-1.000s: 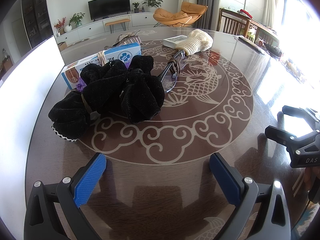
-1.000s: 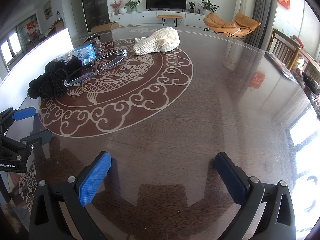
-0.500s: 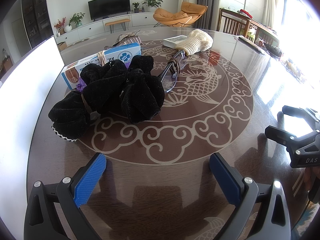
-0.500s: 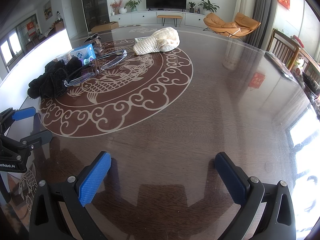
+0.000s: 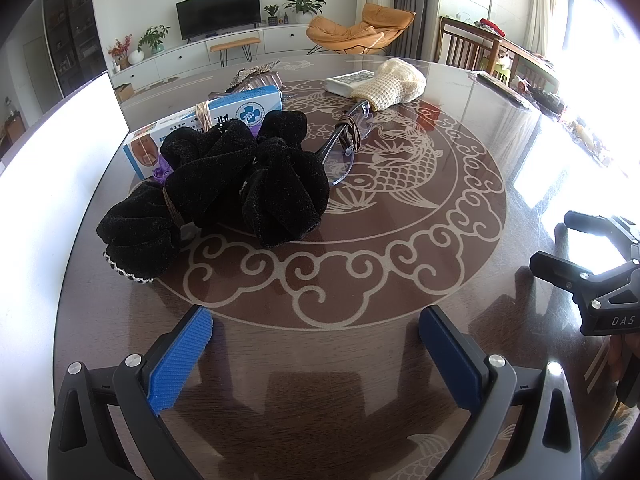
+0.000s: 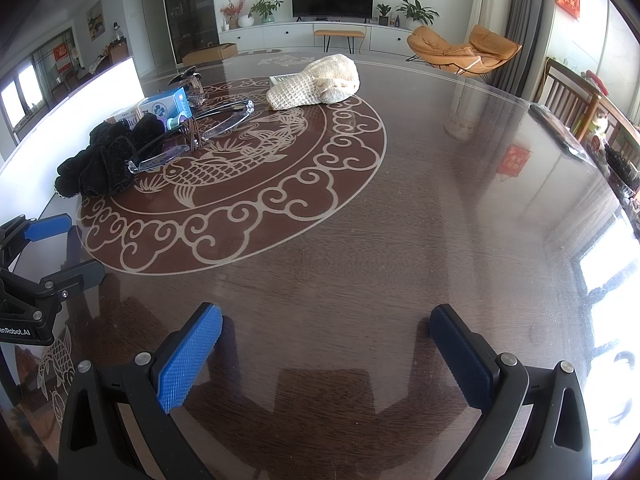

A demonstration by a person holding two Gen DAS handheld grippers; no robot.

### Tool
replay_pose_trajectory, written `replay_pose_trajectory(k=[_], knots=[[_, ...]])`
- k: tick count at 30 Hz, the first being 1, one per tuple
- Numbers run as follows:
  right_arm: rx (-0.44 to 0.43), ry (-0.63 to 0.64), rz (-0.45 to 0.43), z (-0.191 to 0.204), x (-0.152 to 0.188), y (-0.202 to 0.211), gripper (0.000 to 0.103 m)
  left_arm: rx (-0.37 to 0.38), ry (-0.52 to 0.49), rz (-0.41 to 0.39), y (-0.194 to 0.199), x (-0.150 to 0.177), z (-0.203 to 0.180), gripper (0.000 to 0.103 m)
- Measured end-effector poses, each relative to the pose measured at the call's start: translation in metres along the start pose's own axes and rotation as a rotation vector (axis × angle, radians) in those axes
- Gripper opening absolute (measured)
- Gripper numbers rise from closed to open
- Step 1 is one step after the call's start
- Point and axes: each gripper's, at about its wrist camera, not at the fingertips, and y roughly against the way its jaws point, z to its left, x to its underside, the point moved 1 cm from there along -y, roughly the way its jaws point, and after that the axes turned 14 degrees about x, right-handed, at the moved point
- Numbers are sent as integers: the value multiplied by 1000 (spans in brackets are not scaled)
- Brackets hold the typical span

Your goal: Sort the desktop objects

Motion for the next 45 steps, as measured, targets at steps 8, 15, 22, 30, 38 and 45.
replay_pose_trajectory(k=[8,15,22,30,38,45], knots=[[0,0,0,0,0,0,103,0,0,0,0,0,0,103],[0,0,0,0,0,0,103,0,0,0,0,0,0,103],[0,0,0,-1,0,0,103,0,0,0,0,0,0,103],[0,0,0,0,0,0,103,-1,4,4,1,1,0,103],[0,0,0,0,0,0,103,51,-7,5,23,26,15,103],[0,0,0,0,0,0,103,28,35,-17,30,31,33,103]])
